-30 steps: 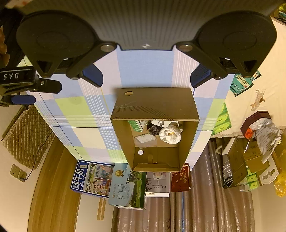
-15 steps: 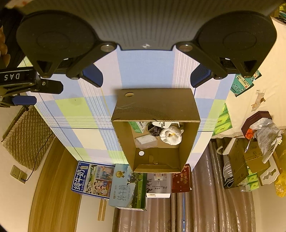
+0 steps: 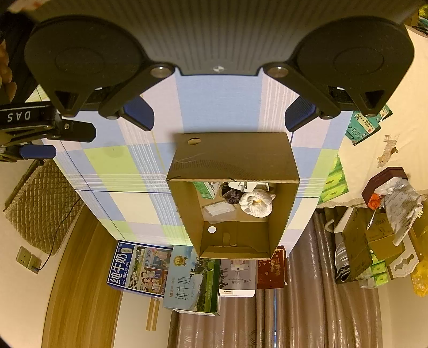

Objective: Organize objects

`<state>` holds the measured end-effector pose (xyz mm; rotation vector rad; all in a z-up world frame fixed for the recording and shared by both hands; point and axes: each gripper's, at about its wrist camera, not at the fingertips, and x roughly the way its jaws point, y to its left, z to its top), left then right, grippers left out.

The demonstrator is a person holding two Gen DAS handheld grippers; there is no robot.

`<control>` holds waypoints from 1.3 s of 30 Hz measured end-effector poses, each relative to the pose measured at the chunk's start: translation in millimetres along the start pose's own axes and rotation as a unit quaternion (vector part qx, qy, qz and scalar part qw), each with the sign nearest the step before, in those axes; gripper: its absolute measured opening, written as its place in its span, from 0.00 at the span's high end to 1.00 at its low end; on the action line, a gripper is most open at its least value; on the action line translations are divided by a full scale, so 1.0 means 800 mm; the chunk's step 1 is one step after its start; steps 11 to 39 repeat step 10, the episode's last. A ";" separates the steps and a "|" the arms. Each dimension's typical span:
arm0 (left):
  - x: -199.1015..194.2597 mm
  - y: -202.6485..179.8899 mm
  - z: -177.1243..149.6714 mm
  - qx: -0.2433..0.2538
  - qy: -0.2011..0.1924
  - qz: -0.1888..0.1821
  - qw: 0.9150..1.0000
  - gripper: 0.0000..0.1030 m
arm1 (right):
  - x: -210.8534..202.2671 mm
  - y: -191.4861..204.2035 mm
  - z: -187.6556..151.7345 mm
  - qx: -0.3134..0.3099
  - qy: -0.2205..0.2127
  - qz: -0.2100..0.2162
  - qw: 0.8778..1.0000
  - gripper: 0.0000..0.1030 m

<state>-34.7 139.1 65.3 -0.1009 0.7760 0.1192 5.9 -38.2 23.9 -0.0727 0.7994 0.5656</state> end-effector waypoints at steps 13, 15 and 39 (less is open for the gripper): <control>0.000 0.002 0.003 -0.006 -0.002 -0.010 1.000 0.01 | 0.001 0.000 0.002 -0.001 -0.001 0.000 1.000 0.02; 0.000 0.002 0.003 -0.006 -0.002 -0.010 1.000 0.01 | 0.001 0.000 0.002 -0.001 -0.001 0.000 1.000 0.02; 0.000 0.002 0.003 -0.006 -0.002 -0.010 1.000 0.01 | 0.001 0.000 0.002 -0.001 -0.001 0.000 1.000 0.02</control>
